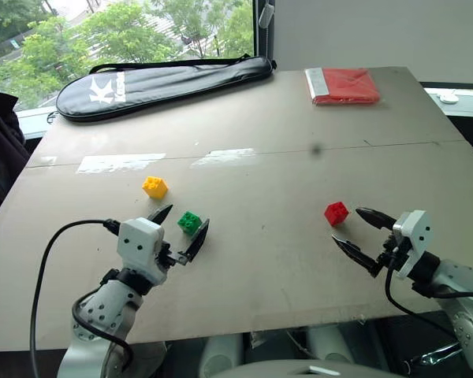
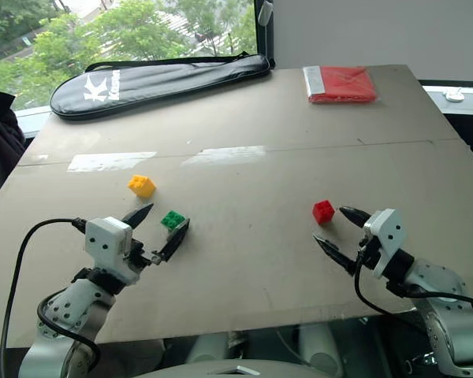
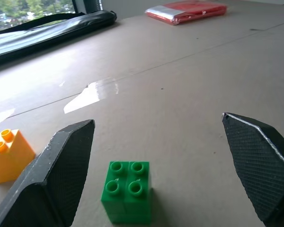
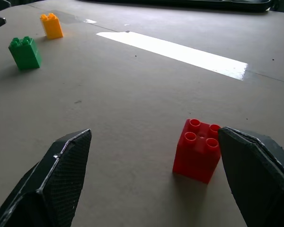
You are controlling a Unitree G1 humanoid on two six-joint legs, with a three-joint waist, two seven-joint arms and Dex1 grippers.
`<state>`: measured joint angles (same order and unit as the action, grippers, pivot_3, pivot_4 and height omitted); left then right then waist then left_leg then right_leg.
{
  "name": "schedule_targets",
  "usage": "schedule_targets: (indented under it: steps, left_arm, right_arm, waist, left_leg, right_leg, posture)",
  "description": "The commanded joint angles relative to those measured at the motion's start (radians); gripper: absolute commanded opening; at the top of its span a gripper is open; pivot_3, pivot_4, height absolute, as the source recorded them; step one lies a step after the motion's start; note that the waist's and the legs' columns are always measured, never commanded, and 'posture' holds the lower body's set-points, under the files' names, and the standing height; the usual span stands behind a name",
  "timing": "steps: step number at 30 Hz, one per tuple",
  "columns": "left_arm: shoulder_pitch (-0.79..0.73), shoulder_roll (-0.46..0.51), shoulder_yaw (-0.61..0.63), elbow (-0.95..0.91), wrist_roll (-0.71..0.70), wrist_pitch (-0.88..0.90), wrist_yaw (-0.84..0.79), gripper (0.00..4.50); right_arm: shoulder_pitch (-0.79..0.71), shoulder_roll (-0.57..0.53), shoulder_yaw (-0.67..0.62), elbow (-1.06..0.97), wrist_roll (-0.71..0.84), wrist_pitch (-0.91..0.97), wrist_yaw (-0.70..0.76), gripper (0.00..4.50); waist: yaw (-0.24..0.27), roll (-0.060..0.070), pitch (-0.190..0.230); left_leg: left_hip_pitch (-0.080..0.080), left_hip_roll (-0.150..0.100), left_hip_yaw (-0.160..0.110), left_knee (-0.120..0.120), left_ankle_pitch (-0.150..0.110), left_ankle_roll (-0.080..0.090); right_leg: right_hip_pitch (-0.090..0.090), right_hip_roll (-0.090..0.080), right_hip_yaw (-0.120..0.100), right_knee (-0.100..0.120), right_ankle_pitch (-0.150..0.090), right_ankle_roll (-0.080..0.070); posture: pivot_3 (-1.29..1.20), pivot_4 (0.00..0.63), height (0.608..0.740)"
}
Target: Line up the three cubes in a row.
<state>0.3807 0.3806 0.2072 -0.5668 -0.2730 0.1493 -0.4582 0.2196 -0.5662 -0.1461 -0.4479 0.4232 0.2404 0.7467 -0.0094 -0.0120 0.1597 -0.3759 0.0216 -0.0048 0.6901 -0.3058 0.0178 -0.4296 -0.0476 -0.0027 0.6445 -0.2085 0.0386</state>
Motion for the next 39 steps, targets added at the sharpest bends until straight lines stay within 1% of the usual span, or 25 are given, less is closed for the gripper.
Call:
schedule_targets:
  steps: [1,4,10,15,18,19,21,24,25,29,32,33,35,39]
  left_arm:
    - [-0.002,0.009,0.038,0.036,0.005,-0.048,-0.007,4.43]
    - [-0.021,0.023,0.029,0.087,0.002,-0.045,-0.024,4.43]
    - [-0.087,0.060,-0.030,0.194,0.001,-0.029,-0.095,4.43]
    - [-0.178,0.068,-0.055,0.294,0.000,-0.003,-0.106,4.43]
    - [-0.207,0.070,-0.062,0.325,-0.004,-0.007,-0.122,4.43]
    - [-0.212,0.071,-0.060,0.333,-0.006,-0.007,-0.126,3.88]
    - [-0.217,0.078,-0.059,0.341,-0.020,0.001,-0.147,3.09]
    - [-0.235,0.104,-0.068,0.326,-0.055,0.023,-0.214,1.63]
    - [-0.257,0.118,-0.082,0.319,-0.064,0.039,-0.241,1.26]
    - [-0.350,0.169,-0.155,0.321,-0.069,0.074,-0.343,1.31]
    - [-0.531,0.171,-0.277,0.412,-0.041,0.069,-0.471,1.31]
    - [-0.591,0.162,-0.325,0.454,-0.024,0.058,-0.517,1.31]
    - [-0.724,0.113,-0.440,0.566,0.028,0.031,-0.593,1.31]
    - [-0.866,0.024,-0.538,0.716,0.062,0.010,-0.666,1.31]
  right_arm:
    - [0.023,-0.045,-0.005,0.011,-0.002,-0.091,0.110,4.38]
    - [0.030,-0.061,0.000,0.017,0.027,-0.122,0.177,4.38]
    - [0.029,-0.056,-0.010,0.032,0.074,-0.165,0.250,4.38]
    - [0.035,-0.047,-0.005,0.028,0.097,-0.182,0.272,4.38]
    - [0.042,-0.040,-0.010,0.029,0.104,-0.192,0.273,4.38]
    - [0.046,-0.038,-0.013,0.030,0.106,-0.197,0.274,4.50]
    - [0.058,-0.034,-0.019,0.032,0.106,-0.207,0.271,4.50]
    - [0.073,-0.028,-0.026,0.037,0.098,-0.224,0.262,4.50]
    - [0.076,-0.027,-0.028,0.040,0.099,-0.229,0.262,4.50]
    - [0.075,-0.024,-0.035,0.062,0.100,-0.248,0.264,4.50]
    - [0.066,-0.022,-0.051,0.097,0.107,-0.259,0.267,4.50]
    - [0.067,-0.021,-0.059,0.112,0.108,-0.265,0.271,4.50]
    - [0.069,-0.020,-0.075,0.149,0.098,-0.288,0.274,4.50]
    - [0.071,-0.019,-0.094,0.184,0.089,-0.309,0.267,4.50]
  waist:
    - [0.002,0.000,0.000]
    - [0.004,0.000,0.000]
    - [0.004,-0.001,0.000]
    - [0.005,-0.001,0.000]
    - [0.005,-0.001,0.000]
    - [0.004,-0.001,0.000]
    - [0.004,-0.001,0.000]
    - [0.004,-0.001,0.000]
    - [0.005,-0.001,0.000]
    - [0.020,-0.001,0.000]
    - [0.024,-0.001,0.000]
    - [0.032,-0.001,0.000]
    - [0.031,0.001,-0.001]
    - [0.019,0.001,-0.001]
  left_leg:
    - [0.000,0.000,0.000,0.000,0.000,0.000]
    - [0.000,0.000,-0.001,0.000,0.000,0.000]
    - [0.001,0.000,0.000,0.001,0.000,0.000]
    - [0.001,0.000,-0.001,0.001,0.000,0.000]
    - [0.001,0.000,-0.001,0.001,0.000,0.000]
    - [0.001,0.000,0.000,0.001,0.000,0.000]
    - [0.001,0.000,0.000,0.001,0.000,0.000]
    - [0.001,0.000,-0.001,0.001,0.000,0.000]
    - [0.001,0.000,-0.001,0.001,0.000,0.000]
    - [0.001,0.000,0.000,0.002,0.000,0.000]
    - [0.001,0.000,0.000,0.002,0.000,0.000]
    - [0.001,0.000,0.000,0.003,0.000,0.000]
    - [-0.002,-0.001,-0.004,0.008,0.000,0.000]
    - [-0.003,-0.003,-0.003,0.011,0.000,0.000]
  right_leg:
    - [0.000,0.000,0.000,0.000,0.000,0.000]
    - [0.000,0.000,-0.001,0.000,0.000,0.000]
    - [0.001,0.000,0.000,0.000,-0.001,0.002]
    - [0.001,0.000,-0.001,0.001,0.000,0.000]
    - [0.001,0.000,-0.001,0.001,0.001,0.000]
    - [0.001,0.000,0.000,0.001,0.002,0.000]
    - [0.001,0.000,0.000,0.001,0.003,0.002]
    - [0.001,0.000,-0.001,0.001,0.003,0.002]
    - [0.001,0.000,-0.001,0.001,0.003,0.002]
    - [0.001,0.000,-0.001,0.002,0.000,0.000]
    - [0.001,0.000,0.000,0.002,0.001,0.000]
    - [0.001,0.000,0.000,0.002,0.001,-0.001]
    - [0.001,0.002,-0.001,0.003,0.001,-0.001]
    - [0.004,0.001,0.002,0.003,0.003,0.001]
  posture:
    - [0.00,0.150,0.707]
    - [0.00,0.150,0.707]
    - [0.00,0.150,0.707]
    - [0.00,0.150,0.707]
    - [0.00,0.150,0.707]
    - [0.00,0.150,0.707]
    - [0.00,0.150,0.707]
    - [0.00,0.150,0.707]
    - [0.00,0.150,0.707]
    - [0.00,0.150,0.707]
    - [0.00,0.150,0.707]
    - [0.00,0.150,0.707]
    - [0.00,0.150,0.707]
    - [0.00,0.150,0.707]
